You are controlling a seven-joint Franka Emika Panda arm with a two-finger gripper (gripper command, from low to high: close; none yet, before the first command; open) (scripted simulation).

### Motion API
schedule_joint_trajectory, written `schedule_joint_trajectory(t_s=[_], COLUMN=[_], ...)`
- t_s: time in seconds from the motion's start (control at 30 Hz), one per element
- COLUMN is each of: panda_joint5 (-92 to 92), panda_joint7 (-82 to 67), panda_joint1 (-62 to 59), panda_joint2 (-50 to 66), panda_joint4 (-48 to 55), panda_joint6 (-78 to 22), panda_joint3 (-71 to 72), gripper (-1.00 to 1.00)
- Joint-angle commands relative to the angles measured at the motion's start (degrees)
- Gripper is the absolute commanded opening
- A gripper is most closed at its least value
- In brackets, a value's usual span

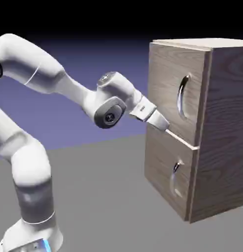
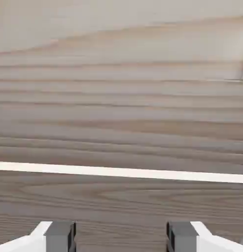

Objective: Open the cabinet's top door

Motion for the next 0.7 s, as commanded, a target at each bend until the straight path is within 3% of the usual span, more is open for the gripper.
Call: schedule_joint_trajectory(t_s=[0.0,0.67], panda_joint5=[-2.5,-52.33], panda_joint7=[1.89,39.67], panda_joint1=[0.65,13.73], panda_joint2=[-0.41,-8.58], panda_joint4=[0.22,4.7], panda_joint6=[-0.15,-3.2], panda_joint3=[-0.79,-16.66], gripper=[0.0,0.0])
